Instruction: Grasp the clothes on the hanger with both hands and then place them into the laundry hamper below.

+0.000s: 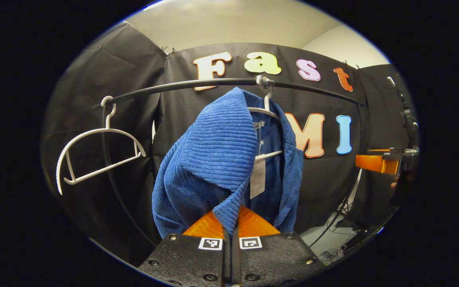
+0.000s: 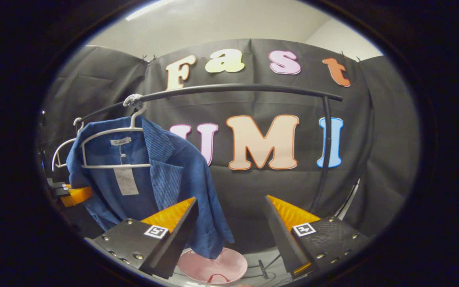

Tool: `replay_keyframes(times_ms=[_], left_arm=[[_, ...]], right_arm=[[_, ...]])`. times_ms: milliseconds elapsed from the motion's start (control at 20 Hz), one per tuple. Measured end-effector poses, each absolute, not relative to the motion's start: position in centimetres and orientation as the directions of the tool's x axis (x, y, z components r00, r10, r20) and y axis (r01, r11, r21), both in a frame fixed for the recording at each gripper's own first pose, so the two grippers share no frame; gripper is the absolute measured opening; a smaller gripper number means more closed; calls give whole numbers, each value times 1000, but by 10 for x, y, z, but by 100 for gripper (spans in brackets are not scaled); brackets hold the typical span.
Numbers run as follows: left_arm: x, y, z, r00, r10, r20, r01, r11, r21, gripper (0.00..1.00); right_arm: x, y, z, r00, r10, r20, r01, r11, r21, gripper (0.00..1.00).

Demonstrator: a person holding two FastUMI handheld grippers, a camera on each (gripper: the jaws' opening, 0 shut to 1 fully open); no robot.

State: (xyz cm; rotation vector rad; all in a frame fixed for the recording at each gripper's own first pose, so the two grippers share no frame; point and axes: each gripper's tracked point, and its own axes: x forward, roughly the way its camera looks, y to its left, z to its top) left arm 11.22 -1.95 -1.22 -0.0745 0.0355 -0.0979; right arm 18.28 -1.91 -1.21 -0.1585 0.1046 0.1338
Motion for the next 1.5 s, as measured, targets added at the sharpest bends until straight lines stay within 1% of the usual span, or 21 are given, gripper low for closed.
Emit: replay_keyframes(times_ms=[50, 200, 350, 500, 600, 650, 750, 800, 850, 1000, 1200, 1250, 1300, 1350, 1400, 1450, 1500], left_arm=[[109, -20, -7, 995, -93, -37, 89, 993, -79, 1], [102, -28, 3, 996, -81, -49, 76, 993, -88, 1], [100, -27, 5, 997, -36, -61, 30, 996, -87, 0], [99, -25, 1, 996, 2, -86, -13, 992, -123, 1], [96, -20, -3, 993, 34, -110, -49, 990, -132, 1], [96, -18, -5, 992, 46, -119, -61, 990, -129, 2], [94, -13, -7, 989, 76, -124, -92, 988, -124, 2], [92, -13, -9, 988, 83, -132, -99, 987, -124, 3], [90, -12, -10, 986, 92, -141, -109, 987, -118, 1], [89, -9, -9, 984, 106, -146, -122, 987, -108, 1], [90, -5, -11, 981, 125, -151, -140, 986, -94, 1], [90, -4, -11, 980, 129, -152, -144, 985, -91, 1], [90, -4, -10, 979, 132, -154, -146, 986, -86, 1], [91, -2, -10, 979, 135, -152, -148, 986, -80, 1], [92, -2, -10, 979, 137, -150, -149, 986, -75, 1], [91, -1, -10, 979, 139, -151, -151, 986, -71, 1], [91, 0, -12, 978, 142, -153, -154, 986, -69, 1]], right_arm=[[188, -13, -13, 981, 150, -123, -168, 974, -153, 96], [208, -8, -15, 974, 189, -125, -208, 965, -159, 98], [227, 7, -23, 967, 227, -118, -241, 962, -128, 96], [243, 29, -33, 954, 277, -118, -288, 953, -91, 98], [253, 49, -37, 942, 315, -119, -324, 944, -67, 96], [256, 58, -39, 934, 334, -124, -342, 938, -52, 98], [261, 82, -46, 913, 381, -144, -386, 922, -6, 97], [265, 91, -53, 905, 394, -162, -398, 917, 11, 98], [270, 100, -57, 896, 409, -174, -410, 911, 31, 98], [286, 121, -65, 878, 441, -185, -439, 897, 53, 96], [301, 132, -78, 866, 452, -212, -448, 891, 70, 96], [299, 138, -76, 866, 461, -194, -454, 887, 84, 96], [293, 142, -74, 865, 467, -182, -459, 884, 88, 94], [292, 145, -74, 870, 464, -169, -460, 886, 67, 100], [293, 142, -76, 875, 455, -166, -454, 890, 45, 87], [297, 143, -79, 879, 448, -162, -449, 893, 34, 95], [300, 145, -82, 881, 441, -172, -442, 896, 34, 95]])
